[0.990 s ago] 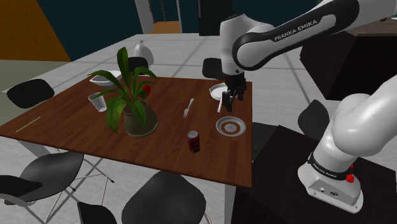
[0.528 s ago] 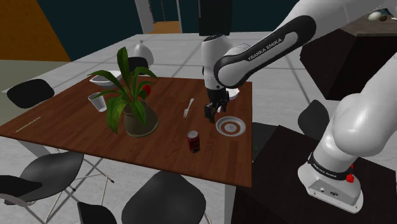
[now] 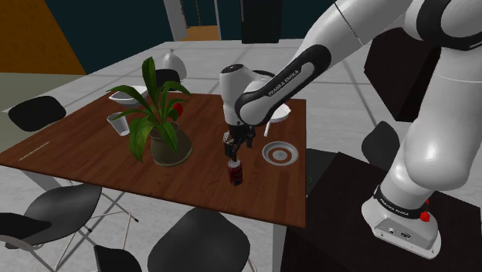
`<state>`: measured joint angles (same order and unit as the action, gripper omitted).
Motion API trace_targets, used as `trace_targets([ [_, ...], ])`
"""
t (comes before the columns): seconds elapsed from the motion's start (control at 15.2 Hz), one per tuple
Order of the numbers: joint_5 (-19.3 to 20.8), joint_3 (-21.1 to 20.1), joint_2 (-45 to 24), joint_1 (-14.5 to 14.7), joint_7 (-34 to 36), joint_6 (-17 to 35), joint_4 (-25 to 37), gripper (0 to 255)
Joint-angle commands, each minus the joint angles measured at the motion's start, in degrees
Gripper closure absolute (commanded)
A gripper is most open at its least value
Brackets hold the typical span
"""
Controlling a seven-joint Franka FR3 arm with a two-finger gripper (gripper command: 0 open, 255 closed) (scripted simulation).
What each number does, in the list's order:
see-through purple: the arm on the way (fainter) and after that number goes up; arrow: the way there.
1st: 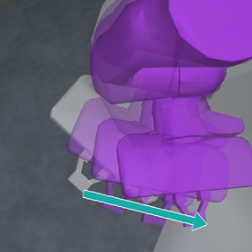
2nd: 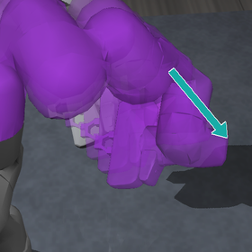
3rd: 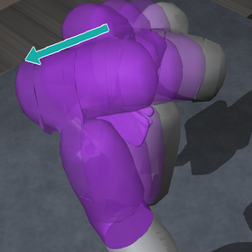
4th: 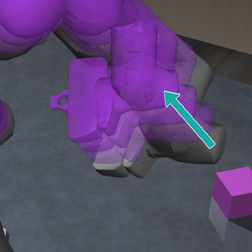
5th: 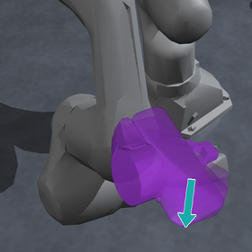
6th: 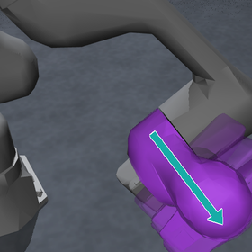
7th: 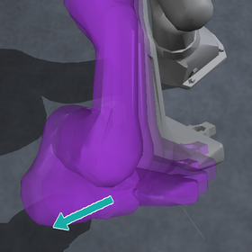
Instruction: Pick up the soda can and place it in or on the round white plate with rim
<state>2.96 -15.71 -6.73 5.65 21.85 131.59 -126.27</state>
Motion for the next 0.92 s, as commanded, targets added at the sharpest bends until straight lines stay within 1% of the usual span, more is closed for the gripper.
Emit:
trace_targets([
  [0.0, 1.5, -0.2, -4.4, 0.8, 1.9, 1.9, 2.9, 0],
  [0.13, 2.9, -0.1, -8.4, 1.7, 3.5, 2.9, 6.1, 0],
  [0.59, 4.6, 0.7, -12.2, 2.3, 4.6, 7.4, 5.3, 0],
  [0.86, 4.8, 0.8, -12.5, 2.4, 4.7, 7.8, 5.2, 0],
])
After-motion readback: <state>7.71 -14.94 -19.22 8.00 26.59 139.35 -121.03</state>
